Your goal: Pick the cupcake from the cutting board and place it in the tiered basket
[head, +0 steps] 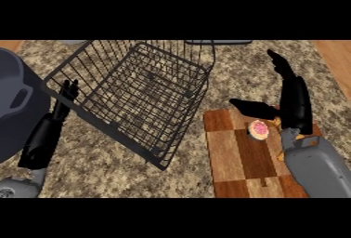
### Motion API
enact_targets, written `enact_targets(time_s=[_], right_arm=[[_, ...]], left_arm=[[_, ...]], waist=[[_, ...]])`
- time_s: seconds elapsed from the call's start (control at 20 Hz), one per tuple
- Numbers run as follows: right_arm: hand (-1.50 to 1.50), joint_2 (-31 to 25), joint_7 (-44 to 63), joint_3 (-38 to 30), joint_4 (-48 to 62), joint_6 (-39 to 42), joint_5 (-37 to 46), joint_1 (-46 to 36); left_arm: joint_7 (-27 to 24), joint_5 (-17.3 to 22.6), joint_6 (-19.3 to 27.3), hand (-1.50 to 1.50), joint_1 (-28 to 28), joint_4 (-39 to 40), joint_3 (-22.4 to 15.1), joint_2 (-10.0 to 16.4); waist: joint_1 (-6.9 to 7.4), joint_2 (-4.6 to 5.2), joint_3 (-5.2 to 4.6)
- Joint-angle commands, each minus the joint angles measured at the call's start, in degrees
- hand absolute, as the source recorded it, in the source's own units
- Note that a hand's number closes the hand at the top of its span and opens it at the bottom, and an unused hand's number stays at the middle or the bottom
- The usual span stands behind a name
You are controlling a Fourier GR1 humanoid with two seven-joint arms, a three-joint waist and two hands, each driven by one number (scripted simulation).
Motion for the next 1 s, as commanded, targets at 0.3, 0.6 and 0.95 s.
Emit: enact_targets(time_s=[0.3, 0.6, 0.95], right_arm=[[-1.50, -7.07, 38.58, 10.10, -3.70, 28.08, 8.88, -7.55], [-1.50, -1.76, 51.40, 11.23, -2.59, 36.93, 11.36, -14.29], [-1.50, 9.03, 51.57, 8.99, 6.88, 37.79, 18.76, -16.57]], left_arm=[[-0.37, -1.23, 0.06, 0.00, 0.60, -0.86, -1.37, -0.78], [-1.18, -2.38, 0.82, 0.00, 0.19, -1.07, -2.31, -2.36], [-0.88, -2.48, 0.13, 0.00, 1.40, -1.47, -2.39, -2.09]], waist=[[-0.38, -0.70, -0.20], [0.69, 0.10, 0.06], [1.04, 0.16, 0.16]])
